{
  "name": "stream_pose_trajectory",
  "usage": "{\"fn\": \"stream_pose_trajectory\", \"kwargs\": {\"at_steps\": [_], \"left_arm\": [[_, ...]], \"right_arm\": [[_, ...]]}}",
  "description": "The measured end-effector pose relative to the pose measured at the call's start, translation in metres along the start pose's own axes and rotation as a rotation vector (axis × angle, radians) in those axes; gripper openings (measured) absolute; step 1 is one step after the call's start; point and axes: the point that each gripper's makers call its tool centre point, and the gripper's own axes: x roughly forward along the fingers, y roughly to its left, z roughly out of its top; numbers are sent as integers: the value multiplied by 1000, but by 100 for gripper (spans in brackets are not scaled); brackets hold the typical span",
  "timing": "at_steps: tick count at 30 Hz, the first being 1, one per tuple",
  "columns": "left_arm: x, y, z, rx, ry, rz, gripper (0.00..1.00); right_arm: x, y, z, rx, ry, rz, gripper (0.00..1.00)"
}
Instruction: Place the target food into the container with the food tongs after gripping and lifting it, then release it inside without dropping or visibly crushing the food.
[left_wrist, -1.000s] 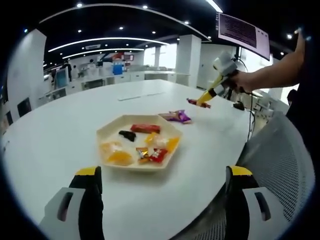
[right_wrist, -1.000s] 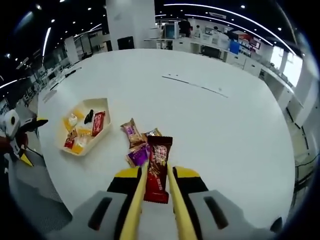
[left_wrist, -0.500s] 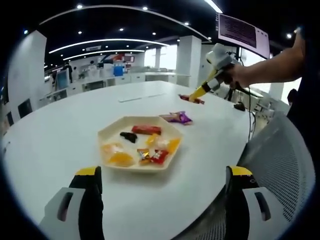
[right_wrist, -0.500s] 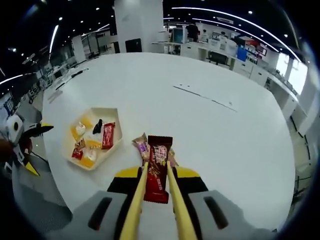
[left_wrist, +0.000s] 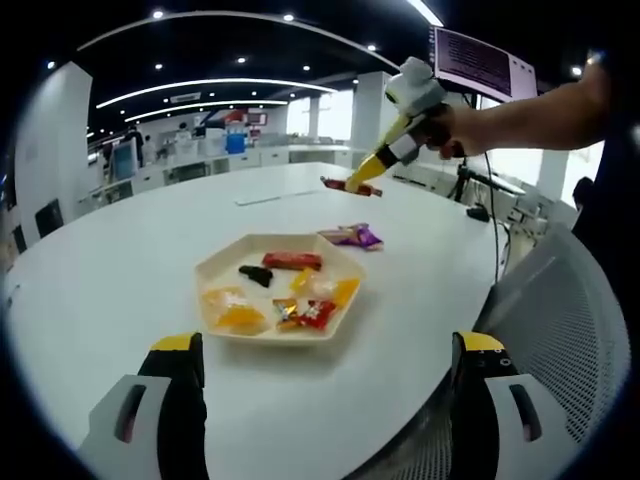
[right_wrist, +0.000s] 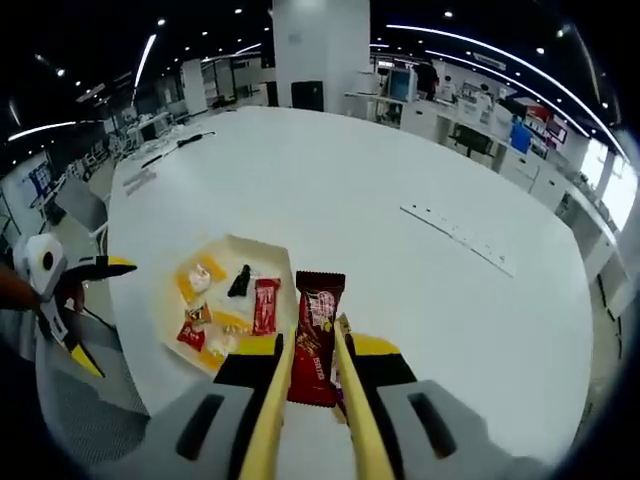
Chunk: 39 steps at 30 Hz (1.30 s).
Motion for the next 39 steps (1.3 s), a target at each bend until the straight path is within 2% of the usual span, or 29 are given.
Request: {"fn": "stream_pose_trajectory", "kwargs": {"at_steps": [8, 21, 30, 39], "left_arm": [[0, 1, -1, 3, 7, 8, 99], [1, 0, -5, 26, 29, 7, 99], [2, -1, -4, 35, 31, 11, 99], [2, -1, -6, 44, 41, 10, 99]], "right_arm": [[14, 33, 33, -91, -11, 64, 23], [34, 73, 60, -166, -8, 148, 23], [41, 82, 71, -214, 2, 177, 23], [43, 88, 76, -215, -4, 207, 25]]}}
